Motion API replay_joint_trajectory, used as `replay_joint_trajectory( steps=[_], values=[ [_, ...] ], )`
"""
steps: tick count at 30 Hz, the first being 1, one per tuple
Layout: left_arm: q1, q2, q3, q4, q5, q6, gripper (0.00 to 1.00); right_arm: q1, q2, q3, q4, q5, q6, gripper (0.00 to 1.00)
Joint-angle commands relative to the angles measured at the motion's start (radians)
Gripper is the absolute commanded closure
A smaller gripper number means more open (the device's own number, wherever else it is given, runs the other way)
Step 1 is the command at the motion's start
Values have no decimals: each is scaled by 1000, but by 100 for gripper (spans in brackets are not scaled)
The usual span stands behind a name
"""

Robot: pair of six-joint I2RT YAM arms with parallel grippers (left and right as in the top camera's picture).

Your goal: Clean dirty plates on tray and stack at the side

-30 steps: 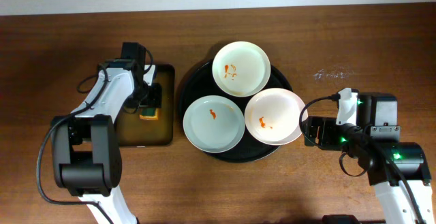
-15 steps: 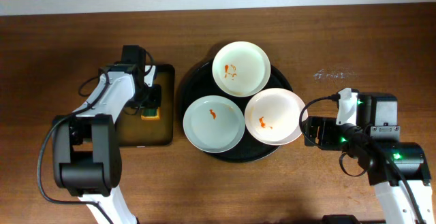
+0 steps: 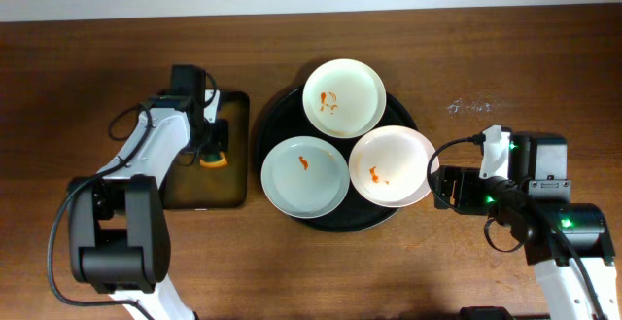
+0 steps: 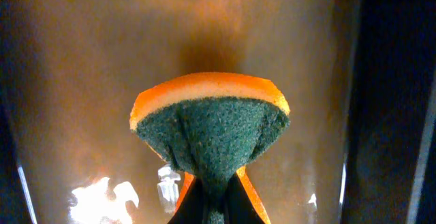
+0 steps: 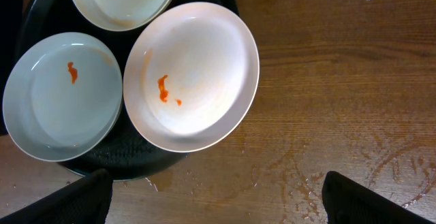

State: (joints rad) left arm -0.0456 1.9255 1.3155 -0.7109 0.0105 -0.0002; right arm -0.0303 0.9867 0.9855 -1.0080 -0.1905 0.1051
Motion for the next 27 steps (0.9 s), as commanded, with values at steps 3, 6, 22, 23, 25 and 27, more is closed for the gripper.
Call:
replay_joint_trajectory(
  steps=[3,6,22,23,25,27],
  values=[
    [-2,-24,-77,29,-7,1,100,-3,-3,19,0,-12,5,1],
    [-2,-24,-77,7,-3,1,100,-3,-3,19,1,-12,5,1],
    [-5,-187,-8,-53,-17,-36,100,-3,-3,19,1,-11,5,1],
    [-5,-187,-8,-60,-74,-60,100,-3,-3,19,2,-11,5,1],
    [-7,-199,-8,-72,-61,-51,100,-3,-3,19,2,-10,5,1],
    [-15,-239,-7,-72,-32,-51,100,-3,-3,19,6,30,5,1]
  ],
)
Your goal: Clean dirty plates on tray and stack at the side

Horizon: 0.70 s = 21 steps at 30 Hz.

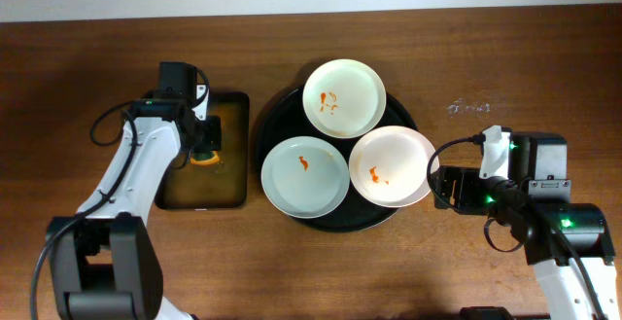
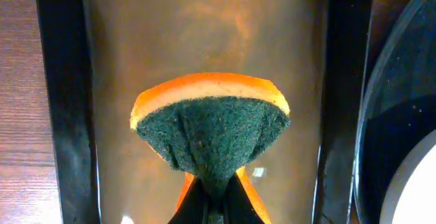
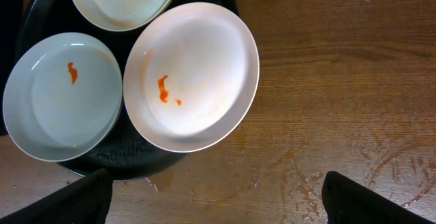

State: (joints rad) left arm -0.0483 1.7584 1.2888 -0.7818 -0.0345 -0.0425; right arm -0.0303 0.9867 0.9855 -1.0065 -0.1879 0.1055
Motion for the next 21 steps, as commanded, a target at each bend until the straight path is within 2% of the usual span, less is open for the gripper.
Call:
replay_joint_trajectory(
  steps=[1,4,5,9,14,19,21],
  values=[
    [-25,-100,19,-1,14,-9,100,-3,-3,19,19,58,20,1],
    [-61,-130,19,2,16,13,100,-3,11,19,113,66,69,1],
    [-80,-130,19,7,90,14,100,-3,66,19,171,68,69,0],
    [-193,-130,19,31,125,21,100,-3,367,19,257,60,72,21],
    [-248,-130,19,30,125,20,100,-5,637,19,349,-40,72,26],
    [-248,-130,19,29,125,20,100,-80,696,16,341,-175,72,37],
    [-248,-130,19,29,125,20,100,-123,698,7,333,-203,72,38]
  ],
)
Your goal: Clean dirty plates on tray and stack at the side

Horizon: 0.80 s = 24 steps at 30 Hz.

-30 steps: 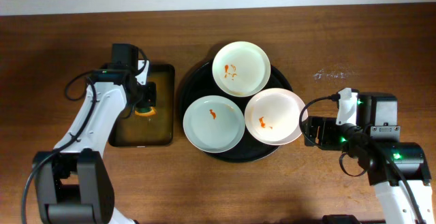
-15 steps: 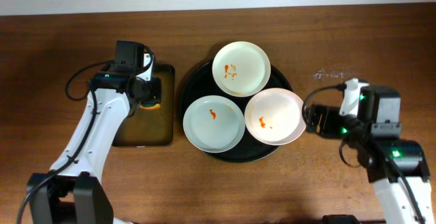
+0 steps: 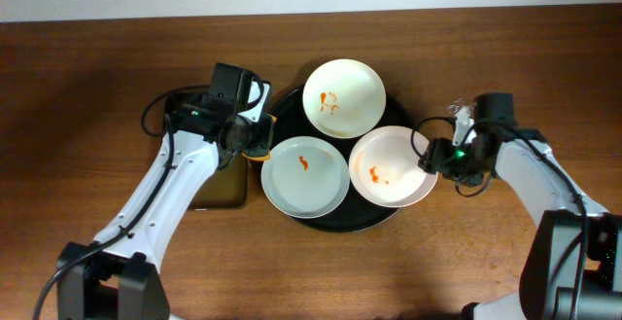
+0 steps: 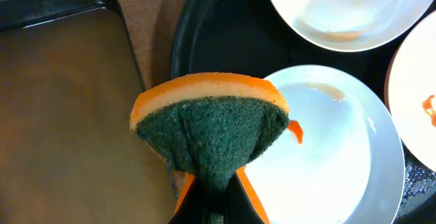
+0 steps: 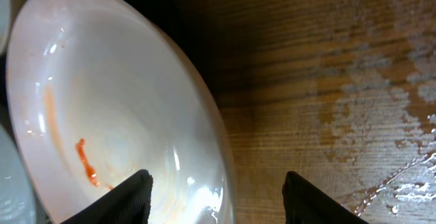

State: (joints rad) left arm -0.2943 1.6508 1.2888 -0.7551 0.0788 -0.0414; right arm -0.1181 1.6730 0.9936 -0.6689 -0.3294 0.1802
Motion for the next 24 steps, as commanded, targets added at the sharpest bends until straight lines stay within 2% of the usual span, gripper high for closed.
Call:
replay_joint_trajectory(
  steps=[1,2,4,13,16,17,18,19,23,24],
  values=[
    [-2,-23,19,3,11,19,100,-42,12,-3,-7,-80,-3,39],
    [-2,-23,19,3,11,19,100,-39,17,-3,-12,-121,-3,39],
    [-2,-23,19,2,11,19,100,-39,19,-16,-15,-135,40,46],
    [-2,-23,19,2,11,19,100,-39,19,-99,16,-131,65,47],
    [-2,-23,19,3,11,19,100,-39,19,-110,30,-154,65,62],
    [-2,-23,19,2,11,19,100,-39,19,-110,34,-180,65,62],
    [-2,-23,19,2,11,19,100,-39,19,-110,35,-206,65,73],
    [-2,-23,19,3,11,19,100,-39,19,-110,38,-214,65,78],
    [-2,-23,19,2,11,19,100,-39,19,-110,42,-213,64,95],
    [-2,-23,19,2,11,19,100,-39,19,-110,42,-212,64,96]
  ],
)
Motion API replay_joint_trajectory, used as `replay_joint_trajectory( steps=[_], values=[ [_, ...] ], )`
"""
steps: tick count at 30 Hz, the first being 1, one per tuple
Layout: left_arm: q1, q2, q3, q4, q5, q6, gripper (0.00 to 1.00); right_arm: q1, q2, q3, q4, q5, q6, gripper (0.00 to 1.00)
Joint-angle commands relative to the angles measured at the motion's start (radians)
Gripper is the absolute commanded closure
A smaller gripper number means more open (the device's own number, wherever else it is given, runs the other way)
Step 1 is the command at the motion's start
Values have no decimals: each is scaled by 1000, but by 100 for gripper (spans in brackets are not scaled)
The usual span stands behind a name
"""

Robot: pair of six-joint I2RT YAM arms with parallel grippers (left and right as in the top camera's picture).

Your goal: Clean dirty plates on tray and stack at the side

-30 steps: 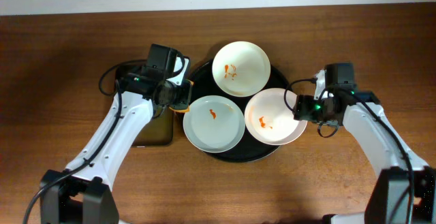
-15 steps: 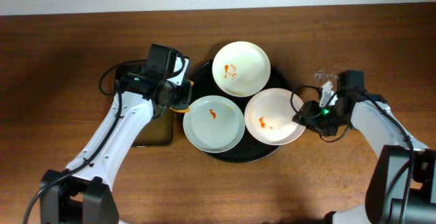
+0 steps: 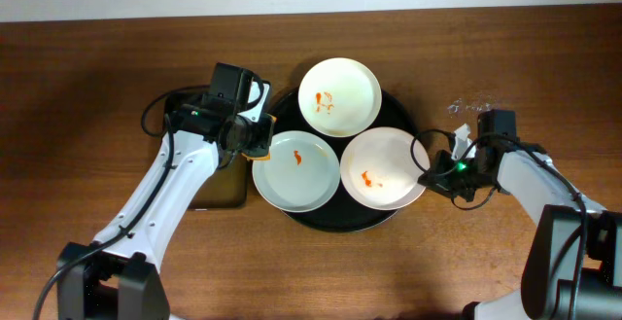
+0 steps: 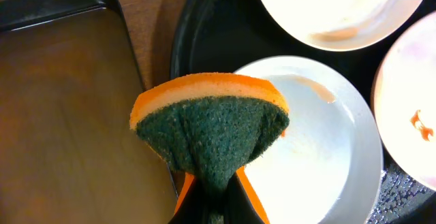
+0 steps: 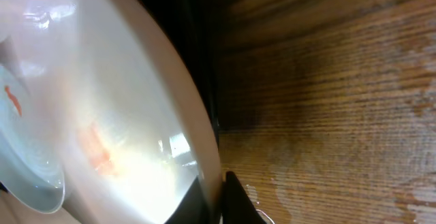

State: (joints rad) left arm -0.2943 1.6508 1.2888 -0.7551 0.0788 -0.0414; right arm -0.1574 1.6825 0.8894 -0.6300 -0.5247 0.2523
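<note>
Three white plates with orange smears lie on the round black tray (image 3: 292,101): a far plate (image 3: 338,96), a left plate (image 3: 296,170) and a right plate (image 3: 384,167). My left gripper (image 4: 216,207) is shut on an orange and green sponge (image 4: 210,125), which hangs over the left plate's (image 4: 313,142) left rim, beside the tray's left edge. At the right plate's right rim (image 5: 197,135) my right gripper (image 5: 212,203) is shut on it, one finger on each side. That gripper (image 3: 437,176) sits at the tray's right edge in the overhead view.
A dark rectangular pan of brownish water (image 3: 216,189) lies left of the tray, partly under my left arm; its surface (image 4: 68,115) fills the left wrist view's left side. Wet streaks (image 3: 471,106) mark the wooden table to the right of the tray.
My right gripper has shut on the right plate's rim, which then lay between its open fingers. All three plates sit slightly further left. The left gripper holds the sponge in about the same place.
The left gripper held the sponge low in the water pan, then higher above it, while the right arm waited open off to the right. Then the sponge was beside the left plate and the right gripper open at the right plate's rim, now shut on it.
</note>
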Motion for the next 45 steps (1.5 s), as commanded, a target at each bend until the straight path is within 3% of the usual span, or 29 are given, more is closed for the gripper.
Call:
replay_joint_trajectory(
  steps=[1,5,8,10,14,18,21,28,36,45],
  values=[
    [-2,-23,19,3,11,19,100,0,9,-6,4,-18,-8,96],
    [-11,-23,19,3,14,19,100,-1,7,12,3,-17,-8,96],
    [-51,-23,19,32,114,19,100,-1,7,28,-6,26,-7,96],
    [-98,-23,19,88,196,19,100,-1,7,28,-13,47,-8,96],
    [-259,-20,19,248,214,19,100,0,7,28,-13,47,-8,96],
    [-405,89,19,435,183,-201,100,0,7,28,-14,47,-8,96],
    [-481,174,19,504,183,-235,100,0,7,28,-17,47,-8,96],
    [-561,259,19,479,38,-235,100,0,7,28,-20,47,-8,96],
    [-561,320,19,476,45,-235,100,0,7,28,-27,47,-8,96],
    [-554,352,19,463,-235,-235,100,0,7,28,-42,47,-8,96]
  ],
)
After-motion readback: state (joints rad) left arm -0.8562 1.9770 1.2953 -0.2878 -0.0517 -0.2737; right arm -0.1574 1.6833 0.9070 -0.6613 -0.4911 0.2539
